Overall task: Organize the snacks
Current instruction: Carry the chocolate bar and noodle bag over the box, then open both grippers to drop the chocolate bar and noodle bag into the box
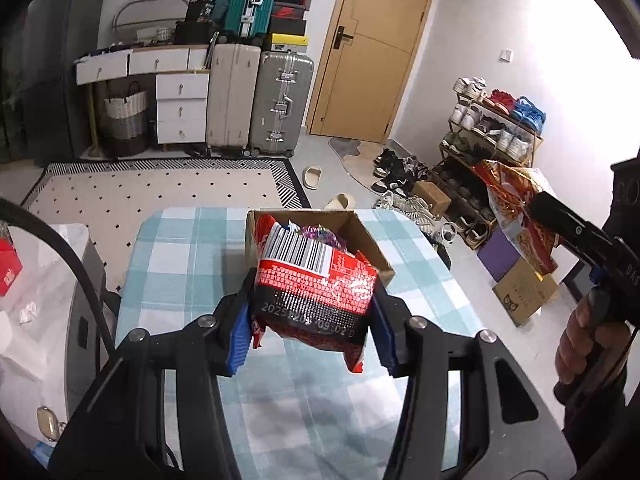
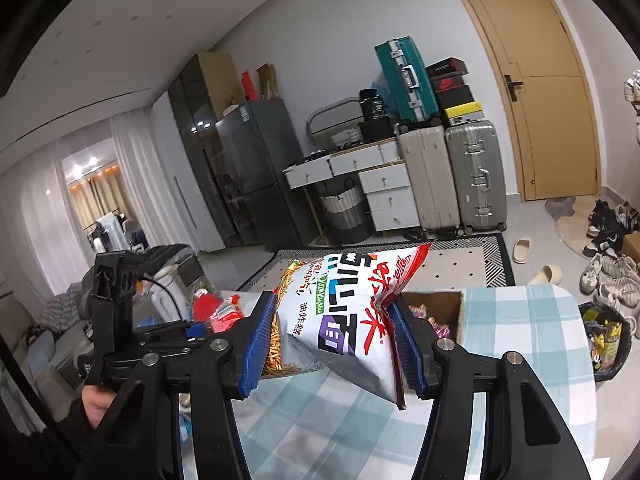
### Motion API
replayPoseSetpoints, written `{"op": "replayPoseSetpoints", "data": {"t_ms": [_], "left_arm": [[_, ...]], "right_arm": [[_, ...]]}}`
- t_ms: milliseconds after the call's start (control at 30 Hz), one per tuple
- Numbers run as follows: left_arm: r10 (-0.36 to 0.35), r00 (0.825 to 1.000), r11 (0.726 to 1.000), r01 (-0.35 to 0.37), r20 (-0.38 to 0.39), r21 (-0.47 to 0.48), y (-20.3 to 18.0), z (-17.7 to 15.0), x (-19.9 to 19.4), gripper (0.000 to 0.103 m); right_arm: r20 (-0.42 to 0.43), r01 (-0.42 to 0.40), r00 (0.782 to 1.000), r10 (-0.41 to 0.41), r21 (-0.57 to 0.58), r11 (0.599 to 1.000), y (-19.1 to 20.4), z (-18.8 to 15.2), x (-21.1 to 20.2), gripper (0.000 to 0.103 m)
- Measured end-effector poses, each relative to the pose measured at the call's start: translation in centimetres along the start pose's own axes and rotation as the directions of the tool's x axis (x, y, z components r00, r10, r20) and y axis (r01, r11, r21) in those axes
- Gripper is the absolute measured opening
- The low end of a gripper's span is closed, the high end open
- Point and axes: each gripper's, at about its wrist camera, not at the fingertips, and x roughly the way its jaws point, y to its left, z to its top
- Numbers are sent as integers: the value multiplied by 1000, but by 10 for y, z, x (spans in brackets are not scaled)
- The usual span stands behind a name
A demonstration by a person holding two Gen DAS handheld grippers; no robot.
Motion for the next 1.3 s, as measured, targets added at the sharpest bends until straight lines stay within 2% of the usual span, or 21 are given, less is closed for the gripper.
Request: {"op": "replayPoseSetpoints", "data": {"t_ms": [133,333,500,600,800,933,1067,1200,1300], "left_arm": [[45,999,999,-45,-1,22,-2,25,17,47],[64,998,996,-63,-14,70,-10,64,61,47],[48,995,997,-44,-84,56,-8,88,124,47],[69,991,995,-61,-115,75,-9,96,165,47],[78,979,991,-56,-187,119,-13,93,239,47],[75,971,991,-47,-229,124,-10,81,272,47],[27,965,994,2,-260,112,-2,69,295,47],[43,959,988,0,-279,152,-1,60,314,47],[25,955,991,15,-295,134,3,53,321,47]], "right_arm": [[3,21,1000,-21,8,1000,-14,19,16,56],[-38,87,995,-87,-8,996,-44,48,62,56],[-83,112,990,-115,-40,993,-67,68,106,56],[-103,123,986,-130,-71,990,-77,73,132,56],[-170,122,976,-138,-99,988,-100,64,187,56],[-238,120,962,-137,-84,989,-116,46,223,56],[-290,122,947,-138,-74,990,-131,28,249,56],[-335,123,932,-138,-68,990,-143,14,267,56],[-358,122,923,-138,-67,990,-150,4,274,56]]}}
